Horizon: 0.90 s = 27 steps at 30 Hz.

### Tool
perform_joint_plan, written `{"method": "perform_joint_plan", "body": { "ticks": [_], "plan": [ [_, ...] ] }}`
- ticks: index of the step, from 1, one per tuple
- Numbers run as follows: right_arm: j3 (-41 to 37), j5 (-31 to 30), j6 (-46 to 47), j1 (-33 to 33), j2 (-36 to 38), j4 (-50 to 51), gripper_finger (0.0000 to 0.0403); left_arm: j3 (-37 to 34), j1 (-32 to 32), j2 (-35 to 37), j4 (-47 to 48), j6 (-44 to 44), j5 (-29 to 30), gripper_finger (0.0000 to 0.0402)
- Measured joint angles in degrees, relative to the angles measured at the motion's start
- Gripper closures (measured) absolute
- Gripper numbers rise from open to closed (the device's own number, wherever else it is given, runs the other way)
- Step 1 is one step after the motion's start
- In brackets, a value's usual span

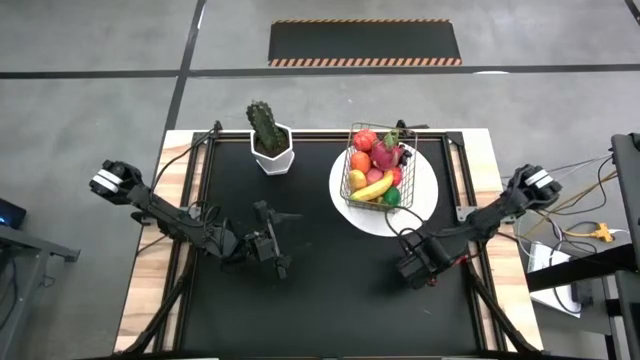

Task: Build produce basket
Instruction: Put the purple grapes into the wire basket

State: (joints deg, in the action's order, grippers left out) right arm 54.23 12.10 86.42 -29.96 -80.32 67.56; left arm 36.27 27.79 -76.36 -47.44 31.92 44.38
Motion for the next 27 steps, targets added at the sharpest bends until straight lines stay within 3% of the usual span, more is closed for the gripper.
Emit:
{"method": "perform_joint_plan", "body": {
  "ticks": [5, 8, 18, 27],
  "plan": [
    [-0.1, 0.3, -2.8, 0.1, -3.2, -0.9, 0.0155, 0.0, 0.0, 0.0, 0.0, 0.0, 0.0, 0.0067],
    [-0.1, 0.3, -3.1, 0.1, -3.9, -1.0, 0.0178, 0.0, 0.0, 0.0, 0.0, 0.0, 0.0, 0.0067],
    [-0.1, -1.3, -5.3, 0.1, -3.3, -2.2, 0.0376, 0.0, 0.0, 0.0, 0.5, 0.0, 0.0, 0.0067],
    [1.1, -3.2, -13.0, 0.1, -1.8, -3.4, 0.0393, 0.0, 0.0, 0.0, 0.5, 0.0, 0.0, 0.0067]
  ]
}}
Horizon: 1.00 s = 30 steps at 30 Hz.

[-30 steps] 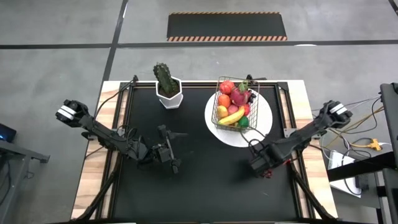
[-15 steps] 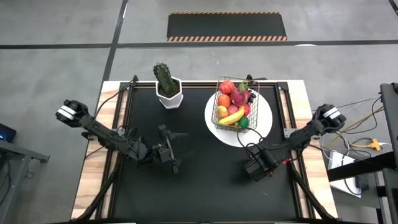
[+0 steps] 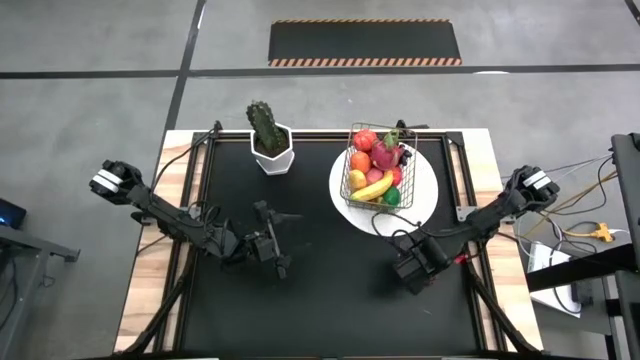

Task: Build produce basket
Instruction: Put the purple grapes into the wire basket

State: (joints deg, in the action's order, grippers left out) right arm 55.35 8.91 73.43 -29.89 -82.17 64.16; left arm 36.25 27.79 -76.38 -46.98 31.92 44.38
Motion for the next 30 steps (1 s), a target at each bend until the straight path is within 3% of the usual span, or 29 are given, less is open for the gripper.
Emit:
{"method": "perform_joint_plan", "body": {
  "ticks": [3, 6, 12, 16, 21, 23, 25, 30],
  "plan": [
    [2.1, 0.0, -7.0, -0.1, 1.1, -2.5, 0.0394, 0.0, 0.0, 0.0, 0.0, 0.0, 0.0, 0.0067],
    [3.0, -0.4, -16.3, -0.2, 2.4, -11.0, 0.0394, 0.0, 0.0, 0.0, 0.0, 0.0, 0.0, 0.0067],
    [2.7, -14.0, -38.6, 0.9, 4.6, -34.8, 0.0394, 0.0, 0.0, 0.0, 0.0, 0.0, 0.0, 0.0067],
    [2.7, -30.7, -54.9, 1.4, 5.8, -46.0, 0.0394, 0.0, 0.0, 0.0, -0.1, 0.0, 0.0, 0.0067],
    [2.7, -65.7, -72.1, 1.9, 6.9, -54.6, 0.0394, 0.0, 0.0, 0.0, -0.1, 0.0, 0.0, 0.0067],
    [2.7, -77.1, -73.7, 3.2, 7.8, -54.3, 0.0394, 0.0, 0.0, 0.0, -0.1, 0.0, 0.0, 0.0067],
    [2.7, -82.3, -72.3, 5.3, 8.7, -52.9, 0.0394, 0.0, 0.0, 0.0, -0.1, 0.0, 0.0, 0.0067],
    [2.3, -77.7, -58.4, 11.6, 9.6, -43.4, 0.0394, 0.0, 0.0, 0.0, -0.1, 0.0, 0.0, 0.0067]
  ]
}}
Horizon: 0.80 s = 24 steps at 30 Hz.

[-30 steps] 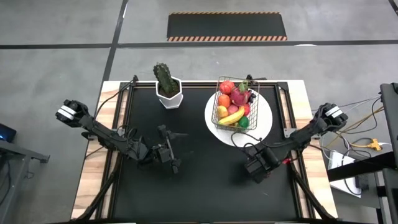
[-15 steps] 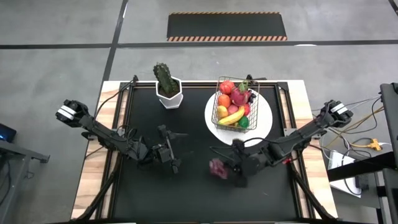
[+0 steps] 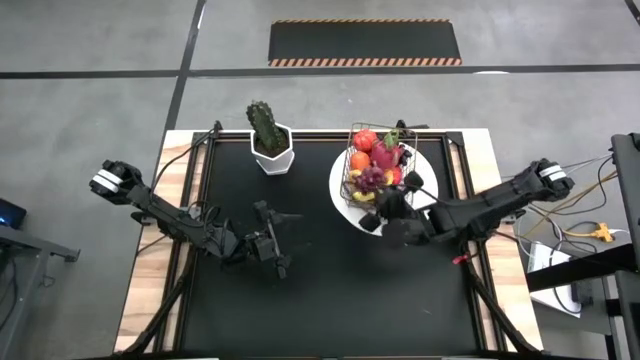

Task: Build produce basket
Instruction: Put the purple grapes into the wire basket, then return to Home Position

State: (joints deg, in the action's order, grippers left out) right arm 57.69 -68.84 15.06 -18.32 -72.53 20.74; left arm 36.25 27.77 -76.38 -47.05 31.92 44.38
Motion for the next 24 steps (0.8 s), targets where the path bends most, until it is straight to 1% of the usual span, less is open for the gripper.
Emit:
{"method": "perform_joint_plan", "body": {
  "ticks": [3, 5, 8, 10, 13, 19, 24],
  "plan": [
    [0.0, 7.9, 13.8, 4.4, 0.0, 9.3, 0.0394, 0.0, 0.0, 0.0, 0.0, 0.0, 0.0, 0.0067],
    [0.0, 11.4, 22.4, 7.0, 0.0, 15.5, 0.0394, 0.0, 0.0, 0.0, 0.0, 0.0, 0.0, 0.0067],
    [0.0, 12.3, 32.8, 9.4, 0.0, 23.8, 0.0393, 0.0, 0.0, 0.0, 0.0, 0.0, 0.0, 0.0067],
    [0.0, 11.9, 37.0, 10.0, 0.0, 27.6, 0.0386, 0.0, 0.0, 0.0, 0.0, 0.0, 0.0, 0.0067],
    [-0.1, 11.0, 39.4, 10.3, 0.0, 29.3, 0.0366, 0.0, 0.0, 0.0, 0.1, 0.0, 0.0, 0.0067],
    [-0.1, 10.3, 39.1, 10.5, 0.3, 29.8, 0.0313, 0.0, 0.0, 0.0, 0.1, 0.0, 0.0, 0.0067],
    [-0.1, 10.3, 38.9, 10.5, 2.2, 30.0, 0.0268, 0.0, 0.0, 0.0, 0.1, 0.0, 0.0, 0.0067]
  ]
}}
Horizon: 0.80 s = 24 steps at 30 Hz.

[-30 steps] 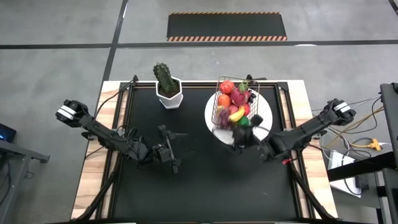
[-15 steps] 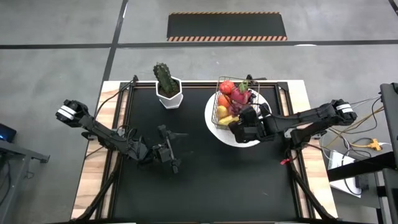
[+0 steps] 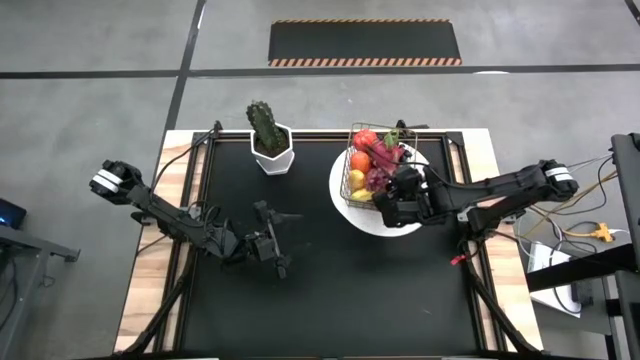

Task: Build produce basket
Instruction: Return to Home Position

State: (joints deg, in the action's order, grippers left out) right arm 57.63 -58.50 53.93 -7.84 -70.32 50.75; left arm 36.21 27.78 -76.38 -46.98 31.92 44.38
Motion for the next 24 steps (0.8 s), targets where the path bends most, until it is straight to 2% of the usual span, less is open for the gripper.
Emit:
{"method": "perform_joint_plan", "body": {
  "ticks": [5, 10, 14, 18, 24],
  "plan": [
    [0.0, 1.1, -2.1, -0.2, 3.5, 0.0, 0.0245, 0.0, 0.0, 0.0, 0.0, 0.0, 0.0, 0.0067],
    [0.0, 4.0, -3.6, -1.1, 7.6, -0.1, 0.0246, 0.0, 0.0, 0.0, 1.4, -0.1, 3.0, 0.0067],
    [0.0, 3.2, -5.8, -3.1, 10.1, -1.9, 0.0247, -0.1, 0.1, 0.0, 4.9, -2.7, 3.5, 0.0067],
    [-1.1, 2.7, -20.4, -7.5, 10.3, -7.7, 0.0250, -0.1, 1.6, 1.6, 13.8, -4.8, 0.2, 0.0068],
    [-10.4, 3.7, -45.4, -18.4, 10.3, -32.5, 0.0268, -0.6, 5.7, 10.4, 28.2, -12.4, -4.2, 0.0077]
  ]
}}
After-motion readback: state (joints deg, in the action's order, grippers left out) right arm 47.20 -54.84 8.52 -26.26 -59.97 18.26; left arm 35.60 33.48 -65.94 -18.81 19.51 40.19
